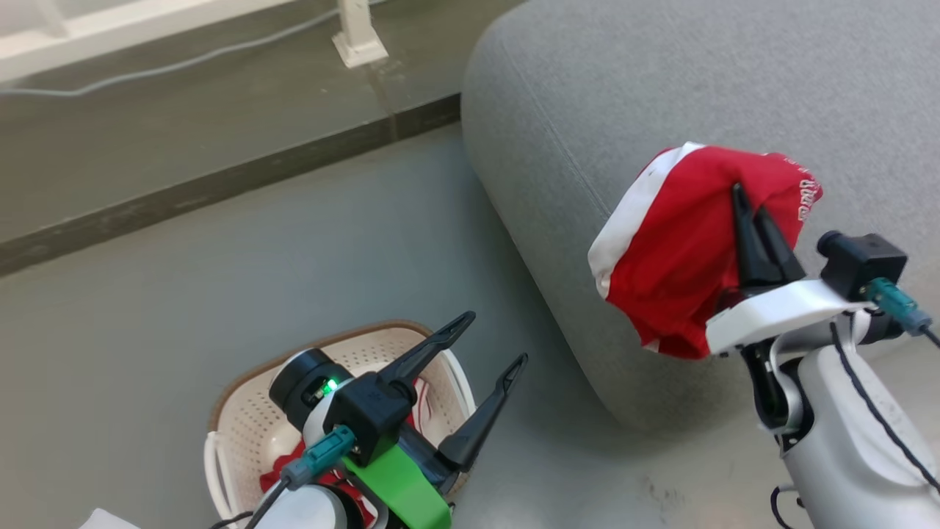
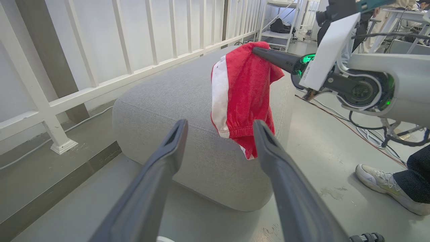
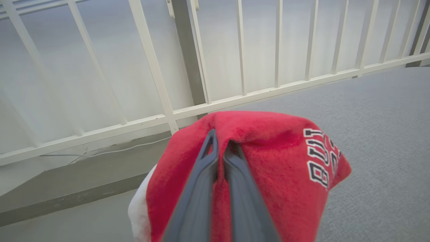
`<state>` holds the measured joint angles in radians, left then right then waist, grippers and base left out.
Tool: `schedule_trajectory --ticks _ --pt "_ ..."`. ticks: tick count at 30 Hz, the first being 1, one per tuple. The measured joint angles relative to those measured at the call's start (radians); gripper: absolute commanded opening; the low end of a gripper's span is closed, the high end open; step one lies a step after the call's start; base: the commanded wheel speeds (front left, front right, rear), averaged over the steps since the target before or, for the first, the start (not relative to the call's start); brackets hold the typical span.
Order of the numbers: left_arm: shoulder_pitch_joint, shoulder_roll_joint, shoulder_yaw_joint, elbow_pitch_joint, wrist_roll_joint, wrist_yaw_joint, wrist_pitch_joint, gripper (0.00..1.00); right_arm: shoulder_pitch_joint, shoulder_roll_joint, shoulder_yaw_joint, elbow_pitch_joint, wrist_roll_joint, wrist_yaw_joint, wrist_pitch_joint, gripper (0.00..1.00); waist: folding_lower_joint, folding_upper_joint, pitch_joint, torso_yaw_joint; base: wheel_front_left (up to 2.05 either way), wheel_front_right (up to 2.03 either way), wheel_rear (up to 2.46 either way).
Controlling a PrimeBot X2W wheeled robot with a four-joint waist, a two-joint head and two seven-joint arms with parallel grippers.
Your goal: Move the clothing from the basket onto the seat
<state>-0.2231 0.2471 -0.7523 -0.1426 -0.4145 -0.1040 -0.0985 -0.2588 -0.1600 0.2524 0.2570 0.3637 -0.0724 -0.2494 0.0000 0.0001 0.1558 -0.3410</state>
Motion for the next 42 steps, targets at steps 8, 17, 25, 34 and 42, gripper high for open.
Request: schedule_trajectory --ticks 8,17,25,34,42 --pt "-0.040 0.018 -0.001 -0.028 0.014 0.000 0.036 1.00 -0.085 -0.007 -0.068 -0.002 0.007 0.000 -0.001 0.00 0.0000 0.0000 0.068 -0.045 0.00 0.00 0.00" --pt "-0.104 0.026 -0.009 -0.054 0.022 0.000 0.082 1.00 -0.280 -0.035 -0.156 0.052 0.022 0.001 -0.002 0.00 0.0000 0.0000 0.161 -0.072 0.00 0.00 0.00" --pt "-0.170 0.025 -0.028 -0.079 0.036 -0.002 0.116 1.00 -0.455 -0.087 -0.211 0.151 0.050 0.002 -0.005 0.00 0.0001 0.0000 0.252 -0.067 0.00 0.00 0.00" --pt "-0.245 0.031 -0.036 -0.110 0.067 -0.010 0.161 1.00 -0.603 -0.142 -0.260 0.269 0.062 0.004 -0.006 0.00 0.0001 0.0000 0.373 -0.031 0.00 0.00 0.00" --pt "-0.292 0.053 -0.033 -0.125 0.075 -0.011 0.177 1.00 -0.640 -0.132 -0.255 0.395 0.077 0.015 -0.006 0.00 0.0002 0.0000 0.470 0.001 0.00 0.00 0.00"
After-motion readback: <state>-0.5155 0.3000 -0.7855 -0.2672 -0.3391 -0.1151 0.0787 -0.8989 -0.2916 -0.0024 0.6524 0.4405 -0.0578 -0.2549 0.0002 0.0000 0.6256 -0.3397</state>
